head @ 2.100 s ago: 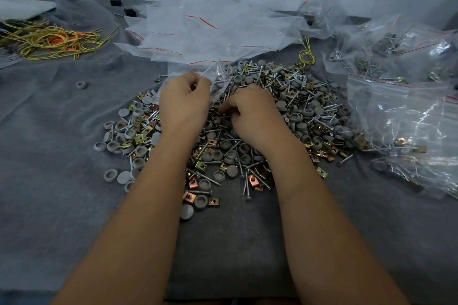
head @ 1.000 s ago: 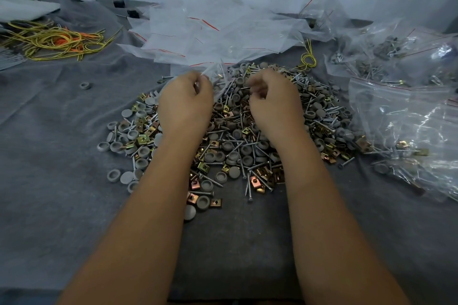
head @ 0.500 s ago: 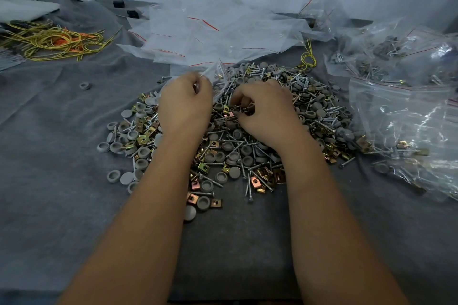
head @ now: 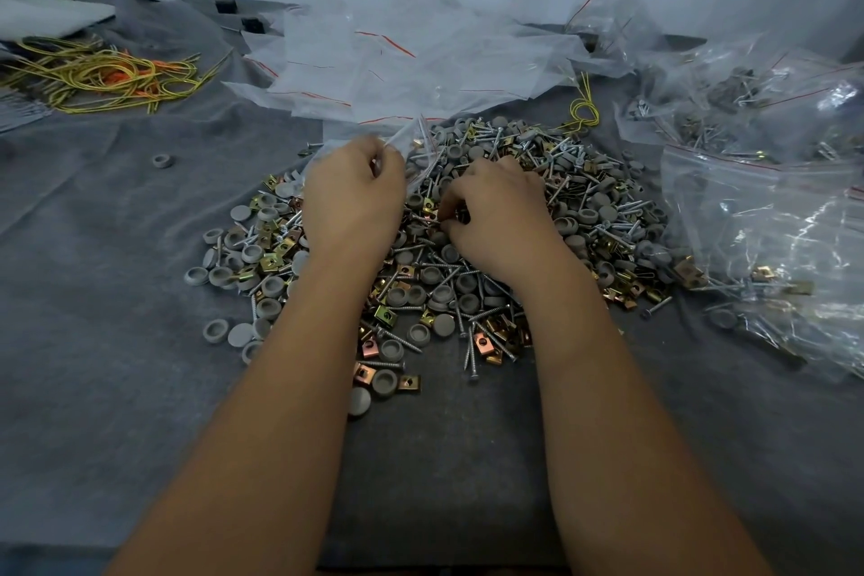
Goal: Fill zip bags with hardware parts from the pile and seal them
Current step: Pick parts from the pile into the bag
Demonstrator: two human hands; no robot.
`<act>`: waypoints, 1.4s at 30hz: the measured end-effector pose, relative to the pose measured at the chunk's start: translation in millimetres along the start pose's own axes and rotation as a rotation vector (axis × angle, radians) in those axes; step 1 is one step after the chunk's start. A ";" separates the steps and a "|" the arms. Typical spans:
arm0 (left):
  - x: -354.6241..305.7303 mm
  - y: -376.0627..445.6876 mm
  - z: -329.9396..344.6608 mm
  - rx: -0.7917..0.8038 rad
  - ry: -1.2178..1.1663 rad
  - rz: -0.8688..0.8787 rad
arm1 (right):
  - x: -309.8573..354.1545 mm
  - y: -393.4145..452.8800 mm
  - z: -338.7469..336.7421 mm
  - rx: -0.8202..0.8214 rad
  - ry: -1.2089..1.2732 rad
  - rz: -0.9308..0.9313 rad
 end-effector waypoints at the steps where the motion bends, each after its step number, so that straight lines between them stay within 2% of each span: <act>1: 0.1 -0.1 0.4 0.004 -0.002 -0.001 | -0.7 0.1 0.4 0.000 -0.005 0.000; 4: 0.1 0.8 0.6 0.005 0.003 0.002 | -2.9 0.8 -5.7 -0.056 0.029 0.005; 10: -1.4 0.0 1.4 0.013 0.027 0.020 | -18.0 -11.8 -38.0 -0.370 0.472 0.147; 13: -7.0 -1.9 3.6 0.036 0.086 0.070 | -12.7 -14.9 -45.7 -0.447 0.558 0.099; 19: -17.3 -6.2 4.2 0.052 0.063 0.176 | 5.7 -9.6 -36.1 -0.390 0.394 -0.075; 25: -17.5 -7.0 0.3 0.038 -0.024 0.153 | 5.6 -6.0 -33.2 -0.385 0.351 -0.099; 29: -16.4 -7.5 -1.3 0.036 -0.021 0.133 | 8.8 -2.7 -23.4 -0.288 0.528 -0.095; 33: -2.1 -2.1 -11.9 -0.068 -0.009 -0.007 | 4.1 -6.6 -28.8 -0.312 0.669 -0.060; 35: 1.8 -0.6 -13.1 -0.085 -0.020 -0.043 | 9.0 -7.1 -26.8 -0.215 0.589 -0.087; 39: 4.5 -0.9 -11.8 -0.087 -0.041 -0.058 | 20.5 -7.8 -4.7 0.109 0.244 -0.134; 42: 4.9 -0.5 -10.5 -0.080 -0.055 -0.056 | 18.8 -7.5 -2.6 0.136 0.196 -0.111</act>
Point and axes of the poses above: each hand's wrist, its own y-axis towards the middle knuckle, its own z-axis out of the palm, x = y × z, the point moved 8 cm from there along y, towards the middle knuckle, and after that the axes turned 10 degrees about y, right-handed, at the moved point
